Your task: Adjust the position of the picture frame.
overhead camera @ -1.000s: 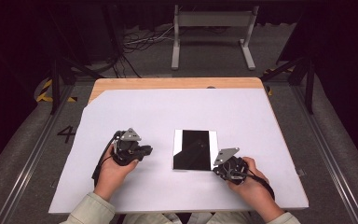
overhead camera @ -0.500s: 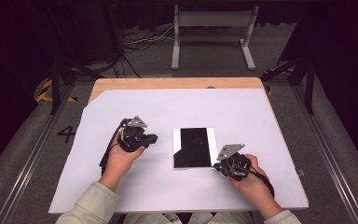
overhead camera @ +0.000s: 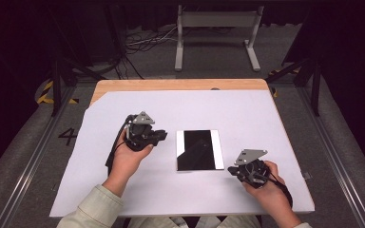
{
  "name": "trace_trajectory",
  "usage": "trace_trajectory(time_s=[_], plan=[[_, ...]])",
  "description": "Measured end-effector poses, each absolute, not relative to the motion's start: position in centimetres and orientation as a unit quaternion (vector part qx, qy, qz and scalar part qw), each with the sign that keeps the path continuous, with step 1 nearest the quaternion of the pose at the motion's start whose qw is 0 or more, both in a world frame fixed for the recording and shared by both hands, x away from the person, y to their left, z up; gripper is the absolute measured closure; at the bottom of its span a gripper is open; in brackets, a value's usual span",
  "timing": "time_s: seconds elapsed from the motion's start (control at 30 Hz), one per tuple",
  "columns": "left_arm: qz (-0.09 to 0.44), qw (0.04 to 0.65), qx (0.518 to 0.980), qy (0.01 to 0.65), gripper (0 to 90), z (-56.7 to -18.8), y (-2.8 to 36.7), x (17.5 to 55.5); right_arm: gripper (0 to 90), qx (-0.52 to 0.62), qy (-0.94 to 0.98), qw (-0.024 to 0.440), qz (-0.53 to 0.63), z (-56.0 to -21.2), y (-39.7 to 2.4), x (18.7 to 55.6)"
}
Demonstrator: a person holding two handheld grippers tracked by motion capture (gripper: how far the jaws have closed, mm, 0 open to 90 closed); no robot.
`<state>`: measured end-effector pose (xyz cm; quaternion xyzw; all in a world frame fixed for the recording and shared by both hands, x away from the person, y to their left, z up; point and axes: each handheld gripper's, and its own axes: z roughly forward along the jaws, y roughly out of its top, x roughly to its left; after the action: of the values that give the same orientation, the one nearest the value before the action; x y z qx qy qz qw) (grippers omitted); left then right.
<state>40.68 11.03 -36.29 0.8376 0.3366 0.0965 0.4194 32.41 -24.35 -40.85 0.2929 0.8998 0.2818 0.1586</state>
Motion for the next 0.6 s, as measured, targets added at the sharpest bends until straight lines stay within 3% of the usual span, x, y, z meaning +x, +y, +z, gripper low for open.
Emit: trace_trajectory(time_s=[0.13, 0.6], plan=[[0.106, 0.42, 0.842, 0.322, 81.9, -34.6, 9.9, 42.4, 90.0, 0.297, 0.897, 0.162, 0.285, -40.6, -25.0, 32.3], [0.092, 0.403, 0.862, 0.292, 83.1, -36.6, 6.8, 48.0, 90.0, 0.316, 0.89, 0.157, 0.29, -40.8, -26.6, 31.7]])
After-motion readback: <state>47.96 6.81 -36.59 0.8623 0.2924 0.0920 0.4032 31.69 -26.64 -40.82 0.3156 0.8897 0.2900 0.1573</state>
